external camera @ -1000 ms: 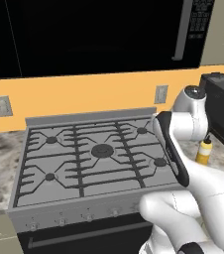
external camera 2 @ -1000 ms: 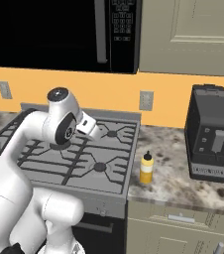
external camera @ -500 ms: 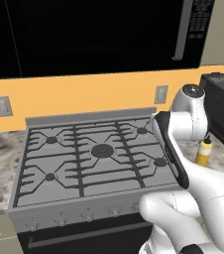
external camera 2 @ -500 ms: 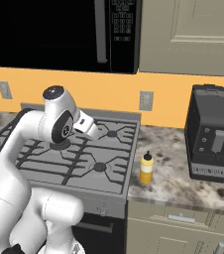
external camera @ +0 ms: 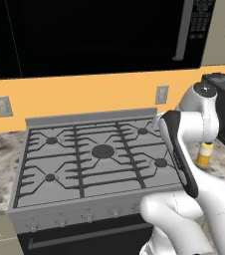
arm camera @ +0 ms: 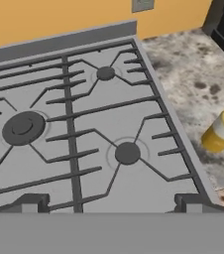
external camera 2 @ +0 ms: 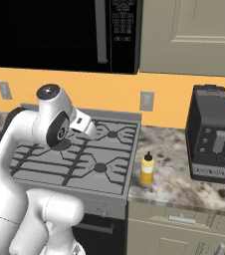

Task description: Take 2 condiments from the cabinet and move them on the counter near the stove.Make sure the condiments are lined up with each other, next to each other.

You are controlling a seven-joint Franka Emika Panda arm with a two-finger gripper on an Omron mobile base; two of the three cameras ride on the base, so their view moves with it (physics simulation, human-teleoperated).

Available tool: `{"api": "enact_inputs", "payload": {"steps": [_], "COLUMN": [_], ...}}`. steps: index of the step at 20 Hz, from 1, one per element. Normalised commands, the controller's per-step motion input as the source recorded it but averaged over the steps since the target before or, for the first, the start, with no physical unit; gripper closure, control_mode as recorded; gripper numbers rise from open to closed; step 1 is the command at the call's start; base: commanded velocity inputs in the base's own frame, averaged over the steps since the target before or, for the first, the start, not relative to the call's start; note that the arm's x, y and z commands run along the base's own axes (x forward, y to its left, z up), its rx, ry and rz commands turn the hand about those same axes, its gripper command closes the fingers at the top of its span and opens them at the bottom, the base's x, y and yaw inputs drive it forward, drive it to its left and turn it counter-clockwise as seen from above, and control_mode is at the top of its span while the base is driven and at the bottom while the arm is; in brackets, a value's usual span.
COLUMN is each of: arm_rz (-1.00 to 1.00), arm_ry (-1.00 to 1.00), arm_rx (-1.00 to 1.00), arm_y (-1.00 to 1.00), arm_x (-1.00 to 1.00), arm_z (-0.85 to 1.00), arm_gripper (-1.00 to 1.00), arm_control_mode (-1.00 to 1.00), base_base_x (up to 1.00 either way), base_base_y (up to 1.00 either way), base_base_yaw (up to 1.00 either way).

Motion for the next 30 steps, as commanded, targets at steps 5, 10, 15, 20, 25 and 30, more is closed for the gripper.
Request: {"api": "enact_inputs", "payload": {"steps": [5,10,15,20,25,30], "arm_rz": [0.21,0.09,0.03,0.0,0.0,0.0], "arm_ry": [0.0,0.0,0.02,0.01,0.0,0.0], "arm_rx": [0.0,-0.05,-0.06,-0.01,0.0,0.0], "arm_y": [0.26,0.29,0.21,0.01,0.0,0.0], "arm_x": [-0.22,-0.38,-0.15,0.0,0.0,0.0], "arm_z": [0.11,0.08,0.0,0.0,0.0,0.0], "arm_gripper": [-1.0,-1.0,-1.0,-1.0,-1.0,-1.0], "arm_control_mode": [-1.0,-1.0,-1.0,1.0,1.0,1.0], "base_base_x": [0.0,0.0,0.0,0.0,-0.22,-0.73], "base_base_y": [0.0,0.0,0.0,0.01,0.06,0.11], "base_base_yaw": [0.0,0.0,0.0,0.0,0.0,0.0]}}
